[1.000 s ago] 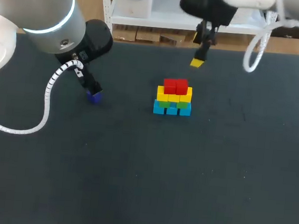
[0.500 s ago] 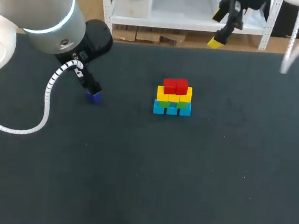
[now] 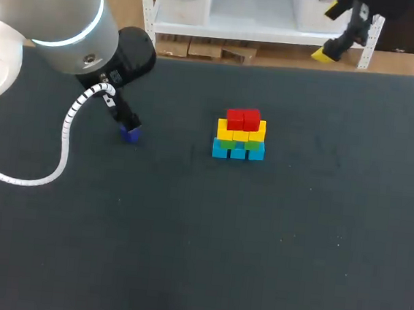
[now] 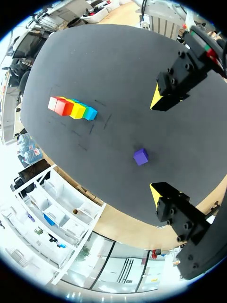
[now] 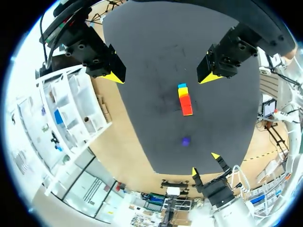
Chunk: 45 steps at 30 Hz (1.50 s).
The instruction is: Place the blue cubes, place green cubes on the blue cubes, place the yellow cubes on the green cubes, then place the red cubes on the yellow cubes, and place purple cube on the red cubes.
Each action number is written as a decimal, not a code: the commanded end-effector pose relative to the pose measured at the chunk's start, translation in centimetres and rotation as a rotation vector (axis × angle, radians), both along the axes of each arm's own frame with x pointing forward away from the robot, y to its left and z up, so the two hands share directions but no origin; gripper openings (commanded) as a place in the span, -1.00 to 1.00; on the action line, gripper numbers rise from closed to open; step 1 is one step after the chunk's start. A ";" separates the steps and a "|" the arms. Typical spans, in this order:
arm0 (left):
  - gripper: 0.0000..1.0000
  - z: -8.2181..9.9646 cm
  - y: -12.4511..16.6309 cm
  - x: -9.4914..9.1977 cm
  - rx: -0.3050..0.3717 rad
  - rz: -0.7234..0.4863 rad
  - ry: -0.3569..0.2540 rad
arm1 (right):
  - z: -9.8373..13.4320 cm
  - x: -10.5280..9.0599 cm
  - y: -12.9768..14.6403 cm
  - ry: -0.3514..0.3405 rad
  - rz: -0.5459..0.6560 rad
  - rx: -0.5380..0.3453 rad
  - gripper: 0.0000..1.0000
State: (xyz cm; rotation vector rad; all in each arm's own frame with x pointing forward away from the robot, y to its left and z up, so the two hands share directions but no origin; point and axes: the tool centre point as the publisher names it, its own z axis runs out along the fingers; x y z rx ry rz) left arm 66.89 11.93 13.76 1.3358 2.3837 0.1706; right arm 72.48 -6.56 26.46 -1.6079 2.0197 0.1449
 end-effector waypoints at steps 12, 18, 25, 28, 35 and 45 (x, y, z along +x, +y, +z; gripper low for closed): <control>1.00 0.0 0.2 0.0 -0.002 -0.004 0.001 | -0.5 -1.0 -5.3 -0.174 -0.195 0.015 1.00; 1.00 0.0 0.2 0.0 -0.002 -0.004 0.001 | -0.8 -1.1 -6.4 -0.177 -0.236 0.027 1.00; 1.00 0.0 0.2 0.0 -0.002 -0.004 0.001 | -1.0 -1.2 -7.8 -0.179 -0.275 0.035 1.00; 1.00 0.0 0.2 0.0 -0.002 -0.004 0.001 | -1.1 -1.3 -8.1 -0.179 -0.285 0.042 1.00; 1.00 0.0 0.2 0.0 -0.002 -0.004 0.001 | -1.3 -1.3 -8.4 -0.184 -0.291 0.080 1.00; 1.00 0.0 0.2 0.0 -0.002 -0.004 0.001 | -1.4 -1.3 -8.4 -0.183 -0.290 0.101 1.00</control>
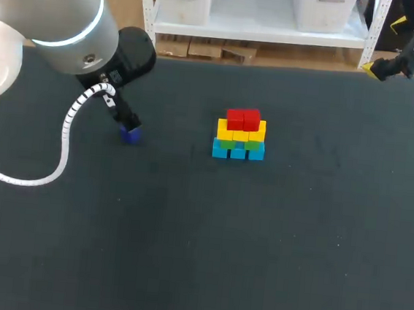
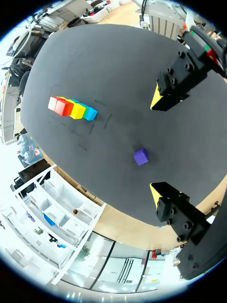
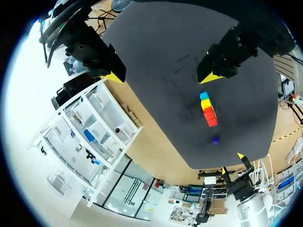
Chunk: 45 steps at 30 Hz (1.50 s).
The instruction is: Place the blue cubes, place green cubes on the blue cubes, place the yellow cubes on the green cubes, then place the red cubes on the yellow cubes, and place purple cube on the red cubes.
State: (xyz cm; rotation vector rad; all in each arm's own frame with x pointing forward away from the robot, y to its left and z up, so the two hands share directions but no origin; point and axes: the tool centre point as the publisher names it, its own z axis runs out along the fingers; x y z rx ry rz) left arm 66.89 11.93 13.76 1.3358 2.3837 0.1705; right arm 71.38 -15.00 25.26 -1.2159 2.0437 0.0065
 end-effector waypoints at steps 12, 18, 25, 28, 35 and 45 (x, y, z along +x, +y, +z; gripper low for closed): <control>1.00 0.3 1.3 0.5 0.045 0.035 0.006 | -0.2 -0.2 0.1 -0.011 -0.009 -0.003 1.00; 1.00 0.1 3.5 2.4 0.141 0.069 0.029 | -0.2 -0.2 0.1 -0.011 -0.009 -0.003 1.00; 1.00 -1.3 4.4 4.9 0.150 0.138 0.113 | -0.2 -0.2 0.1 -0.011 -0.009 -0.003 1.00; 1.00 -1.9 3.7 5.7 0.123 0.156 0.130 | -0.2 -0.2 0.1 -0.011 -0.009 -0.003 1.00; 1.00 -4.0 2.9 7.7 0.075 0.204 0.177 | -0.2 -0.2 0.1 -0.011 -0.009 -0.003 1.00; 1.00 -8.3 2.3 8.3 0.014 0.262 0.263 | -0.2 -0.2 0.1 -0.011 -0.009 -0.003 1.00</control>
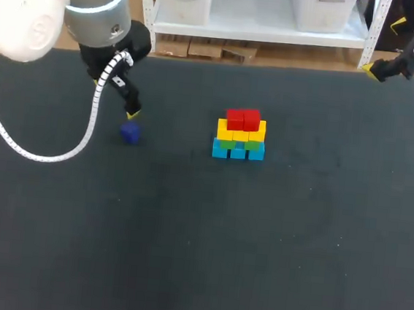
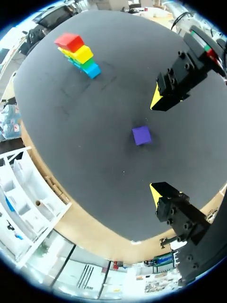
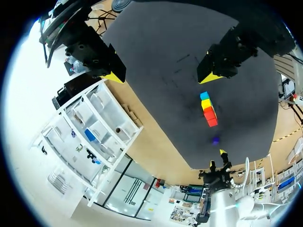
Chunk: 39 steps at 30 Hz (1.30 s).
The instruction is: Place the blue cubes, place green cubes on the blue cubes, place the yellow cubes on the green cubes, then place the red cubes on the yellow cubes, and place purple cube on the red cubes.
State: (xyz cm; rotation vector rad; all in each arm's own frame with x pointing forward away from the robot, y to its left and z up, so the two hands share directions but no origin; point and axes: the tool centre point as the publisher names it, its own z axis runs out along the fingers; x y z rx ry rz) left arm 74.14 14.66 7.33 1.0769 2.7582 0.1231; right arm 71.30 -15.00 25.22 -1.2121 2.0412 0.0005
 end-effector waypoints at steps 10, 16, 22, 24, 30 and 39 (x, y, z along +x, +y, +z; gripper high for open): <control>1.00 -4.5 -0.6 1.1 -0.033 -0.004 0.097 | -0.1 -0.1 0.1 -0.006 -0.006 -0.002 1.00; 1.00 -5.6 -0.6 1.5 -0.028 0.009 0.118 | -0.1 -0.1 0.1 -0.006 -0.006 -0.002 1.00; 0.37 -7.0 -0.5 2.0 -0.036 0.022 0.156 | -0.1 -0.1 0.1 -0.006 -0.006 -0.002 1.00; 0.40 -7.4 -0.5 2.1 -0.038 0.024 0.164 | -0.1 -0.1 0.1 -0.006 -0.006 -0.002 1.00; 0.51 -7.8 -0.7 2.6 -0.040 0.022 0.171 | -0.1 -0.1 0.1 -0.006 -0.006 -0.002 1.00; -1.00 -7.9 -0.7 2.8 -0.034 0.026 0.176 | -0.1 -0.1 0.1 -0.006 -0.006 -0.002 1.00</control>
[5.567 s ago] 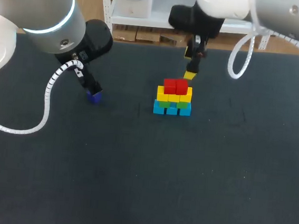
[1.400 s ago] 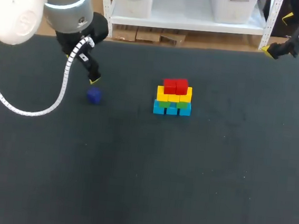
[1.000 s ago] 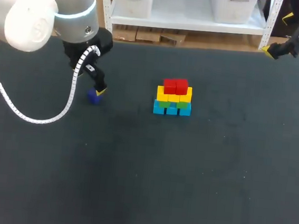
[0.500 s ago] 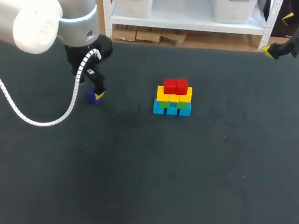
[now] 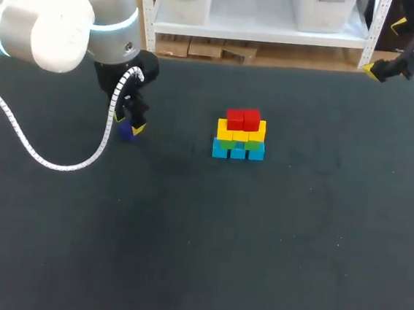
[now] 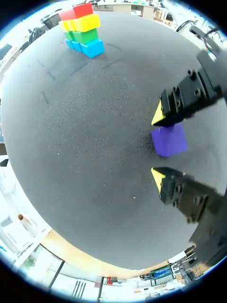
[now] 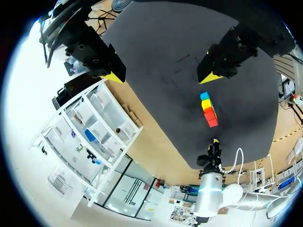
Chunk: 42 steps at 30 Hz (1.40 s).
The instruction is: Place the blue cubes, place green cubes on the blue cubes, place the yellow cubes on the green cubes, then place the red cubes on the yellow cubes, and place purple cube on the red cubes.
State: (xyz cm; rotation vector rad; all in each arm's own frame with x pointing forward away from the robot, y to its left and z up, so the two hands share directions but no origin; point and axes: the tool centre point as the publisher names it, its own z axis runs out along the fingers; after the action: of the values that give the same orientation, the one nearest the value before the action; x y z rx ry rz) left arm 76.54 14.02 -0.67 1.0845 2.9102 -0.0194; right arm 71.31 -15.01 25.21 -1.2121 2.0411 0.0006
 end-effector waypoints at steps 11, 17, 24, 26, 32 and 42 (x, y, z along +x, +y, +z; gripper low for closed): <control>-1.00 0.8 0.1 -0.3 0.026 -0.029 0.003 | -0.1 -0.1 0.1 -0.006 -0.006 -0.002 1.00; -1.00 2.5 -1.4 -0.8 0.030 -0.237 -0.007 | -0.1 -0.1 0.1 -0.006 -0.006 -0.002 1.00; -1.00 6.2 -2.3 -1.5 0.059 -0.465 -0.046 | -0.1 -0.1 0.1 -0.006 -0.006 -0.002 1.00; -1.00 7.5 -2.2 -1.4 0.066 -0.506 -0.063 | -0.1 -0.1 0.1 -0.006 -0.006 -0.002 1.00; -1.00 11.8 -2.9 -1.6 0.066 -0.581 -0.146 | -0.1 -0.1 0.1 -0.006 -0.006 -0.002 1.00; -1.00 15.6 -6.6 -2.4 -0.010 -0.707 -0.167 | -0.1 -0.1 0.1 -0.006 -0.006 -0.002 1.00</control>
State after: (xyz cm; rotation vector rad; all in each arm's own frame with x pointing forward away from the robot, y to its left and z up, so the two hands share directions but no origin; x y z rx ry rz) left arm 74.22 7.70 14.26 1.9182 2.2503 0.0630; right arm 71.31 -15.01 25.22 -1.2121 2.0412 0.0003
